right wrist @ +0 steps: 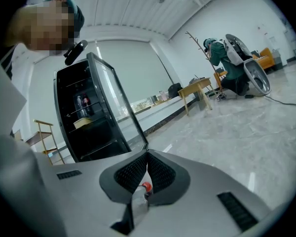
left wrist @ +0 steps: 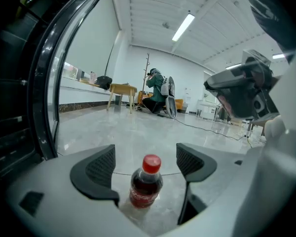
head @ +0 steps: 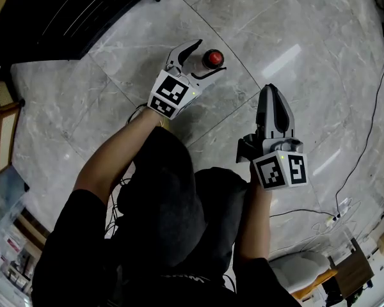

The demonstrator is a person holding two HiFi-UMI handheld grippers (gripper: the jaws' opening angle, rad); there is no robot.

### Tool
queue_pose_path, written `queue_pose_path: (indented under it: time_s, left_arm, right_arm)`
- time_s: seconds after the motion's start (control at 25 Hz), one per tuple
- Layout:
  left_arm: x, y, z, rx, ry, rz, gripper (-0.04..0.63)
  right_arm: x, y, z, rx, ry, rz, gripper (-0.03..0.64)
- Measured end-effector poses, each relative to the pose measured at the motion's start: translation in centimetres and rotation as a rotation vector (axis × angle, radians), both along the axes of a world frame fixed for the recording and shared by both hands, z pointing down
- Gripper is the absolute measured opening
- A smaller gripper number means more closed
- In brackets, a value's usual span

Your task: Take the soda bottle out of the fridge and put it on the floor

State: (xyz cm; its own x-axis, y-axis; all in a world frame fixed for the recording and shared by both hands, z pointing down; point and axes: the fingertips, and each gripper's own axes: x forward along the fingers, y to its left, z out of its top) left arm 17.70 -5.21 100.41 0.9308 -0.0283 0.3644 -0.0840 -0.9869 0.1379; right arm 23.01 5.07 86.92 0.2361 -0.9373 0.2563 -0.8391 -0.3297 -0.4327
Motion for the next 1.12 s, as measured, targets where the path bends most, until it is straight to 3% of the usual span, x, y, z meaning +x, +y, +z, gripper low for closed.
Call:
queue_pose_path:
  time_s: [0.4, 0.88, 1.12]
  left_arm:
    - [-2.8, -1.5, -19.8, -0.045, -0.055, 0.031, 0.379]
    - [-5.6, -1.0, -45.6, -0.136, -0.101, 0.019, 0.379]
    - [-6.4, -2.0, -56.1, -0.156, -0.055, 0.022, 0.379]
  right_arm:
    - [-1.7, -0.6, -18.0, -0.086, -0.027, 0.014, 0.023]
    - [-5.4, -2.5, -44.9, -0.106, -0.035, -0.092, 0.023]
    - [-7.2, -4.1, -54.1, -0.097, 0.015, -0.145, 0.023]
